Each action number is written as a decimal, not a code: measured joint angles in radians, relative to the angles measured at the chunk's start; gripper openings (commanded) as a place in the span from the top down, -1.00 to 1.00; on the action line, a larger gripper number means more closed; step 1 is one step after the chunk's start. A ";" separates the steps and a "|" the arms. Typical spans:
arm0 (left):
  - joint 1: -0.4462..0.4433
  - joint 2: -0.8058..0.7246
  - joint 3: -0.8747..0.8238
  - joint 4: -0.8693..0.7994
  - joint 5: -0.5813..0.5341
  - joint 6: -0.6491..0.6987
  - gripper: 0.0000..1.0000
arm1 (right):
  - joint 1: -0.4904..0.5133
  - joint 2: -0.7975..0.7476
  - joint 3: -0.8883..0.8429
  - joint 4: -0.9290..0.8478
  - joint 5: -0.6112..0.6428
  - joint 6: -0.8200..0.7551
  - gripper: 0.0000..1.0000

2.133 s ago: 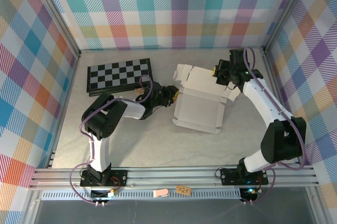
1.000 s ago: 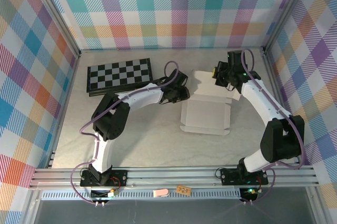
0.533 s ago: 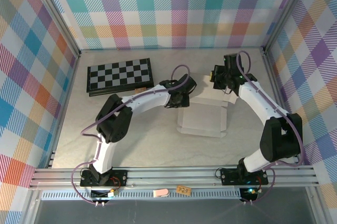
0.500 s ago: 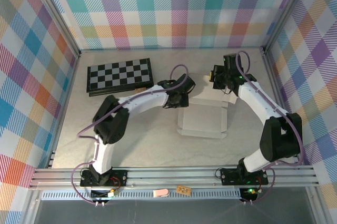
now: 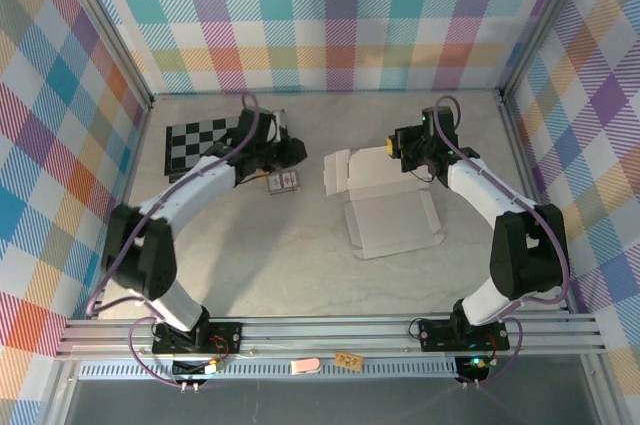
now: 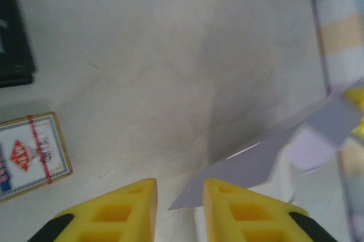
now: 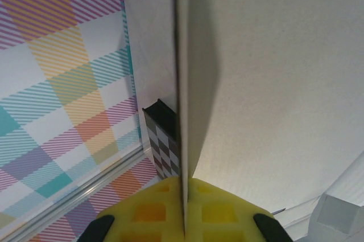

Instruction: Fold the paper box

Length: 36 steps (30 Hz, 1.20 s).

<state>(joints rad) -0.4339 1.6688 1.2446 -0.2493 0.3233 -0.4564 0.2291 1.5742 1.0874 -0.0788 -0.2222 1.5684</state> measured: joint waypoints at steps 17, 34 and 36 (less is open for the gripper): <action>-0.134 0.045 -0.097 0.177 -0.016 0.196 0.07 | -0.010 0.047 -0.014 0.018 -0.019 -0.014 1.00; -0.109 0.047 -0.080 0.165 0.017 0.210 -0.12 | -0.010 0.082 0.031 -0.004 -0.033 -0.013 1.00; -0.120 0.090 -0.051 0.147 0.008 0.222 -0.06 | -0.010 0.083 0.033 -0.004 -0.034 -0.013 1.00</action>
<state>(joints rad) -0.5541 1.7592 1.1938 -0.1024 0.3313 -0.2340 0.2188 1.6573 1.1202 -0.0830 -0.2558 1.5558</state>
